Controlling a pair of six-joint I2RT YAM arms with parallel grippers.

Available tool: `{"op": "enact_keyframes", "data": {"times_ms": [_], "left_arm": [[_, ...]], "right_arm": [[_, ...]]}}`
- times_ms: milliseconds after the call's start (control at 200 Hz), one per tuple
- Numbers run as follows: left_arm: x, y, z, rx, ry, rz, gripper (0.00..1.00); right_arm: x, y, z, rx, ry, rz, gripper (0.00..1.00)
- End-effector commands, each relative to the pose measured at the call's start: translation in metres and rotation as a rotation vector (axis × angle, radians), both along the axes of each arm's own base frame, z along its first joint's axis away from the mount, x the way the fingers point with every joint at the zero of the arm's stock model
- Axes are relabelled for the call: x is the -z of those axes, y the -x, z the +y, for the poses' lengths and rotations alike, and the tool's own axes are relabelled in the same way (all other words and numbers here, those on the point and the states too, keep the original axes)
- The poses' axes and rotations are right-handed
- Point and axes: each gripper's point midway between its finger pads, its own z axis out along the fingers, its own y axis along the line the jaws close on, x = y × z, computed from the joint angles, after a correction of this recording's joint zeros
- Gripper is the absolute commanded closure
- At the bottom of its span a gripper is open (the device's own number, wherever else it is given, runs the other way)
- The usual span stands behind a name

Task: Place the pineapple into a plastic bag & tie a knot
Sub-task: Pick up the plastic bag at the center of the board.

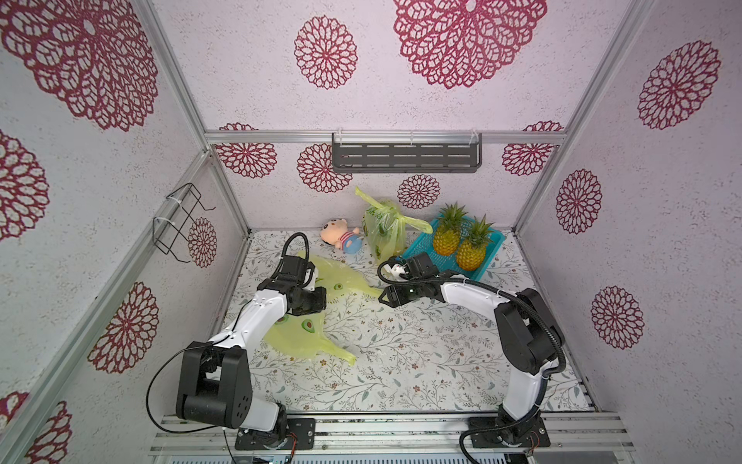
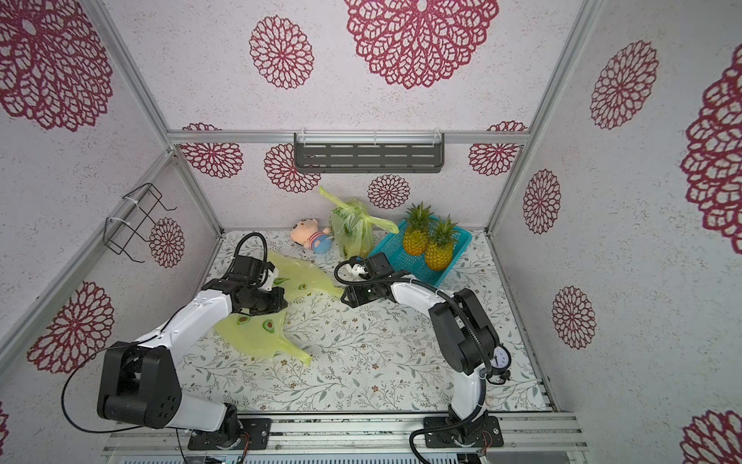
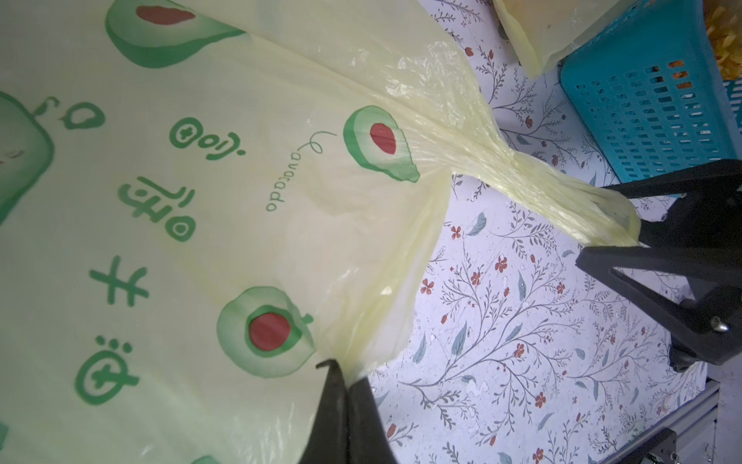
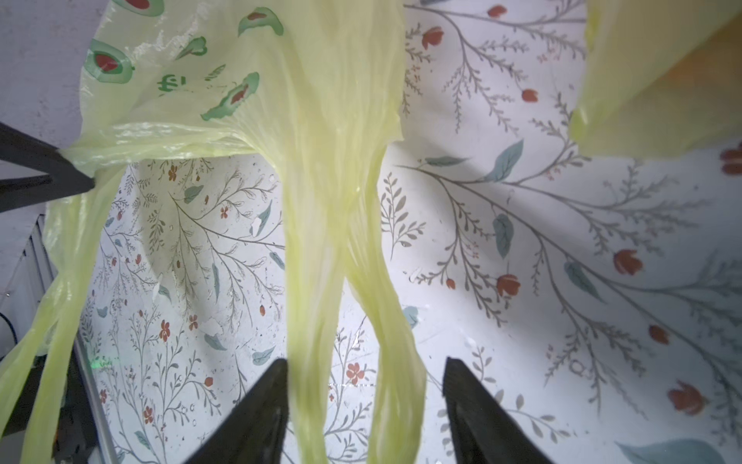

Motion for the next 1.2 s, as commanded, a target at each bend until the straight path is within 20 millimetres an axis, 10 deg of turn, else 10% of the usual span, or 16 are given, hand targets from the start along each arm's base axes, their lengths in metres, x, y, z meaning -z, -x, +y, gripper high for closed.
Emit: {"op": "enact_keyframes", "data": {"times_ms": [0, 140, 300, 435, 801, 1191], "left_arm": [[-0.008, -0.005, -0.004, 0.034, 0.009, -0.027, 1.0], [-0.009, -0.003, -0.002, 0.032, -0.001, -0.033, 1.0], [-0.029, -0.002, 0.014, 0.012, -0.09, -0.095, 0.37], [-0.049, -0.01, 0.015, -0.001, -0.095, -0.205, 0.15], [-0.019, -0.027, -0.01, 0.016, -0.217, -0.258, 0.1], [0.0, -0.064, 0.002, -0.143, -0.358, -0.312, 0.16]], "right_arm": [[0.002, 0.007, 0.007, -0.083, 0.002, 0.009, 0.54], [-0.006, 0.002, 0.01, -0.066, -0.017, -0.003, 0.93], [-0.054, -0.003, 0.022, -0.042, -0.133, -0.045, 1.0], [-0.092, -0.003, 0.032, -0.037, -0.244, -0.043, 1.0], [-0.142, -0.003, 0.046, -0.01, -0.417, 0.008, 1.0], [-0.15, 0.003, 0.047, -0.027, -0.437, 0.01, 1.0]]}}
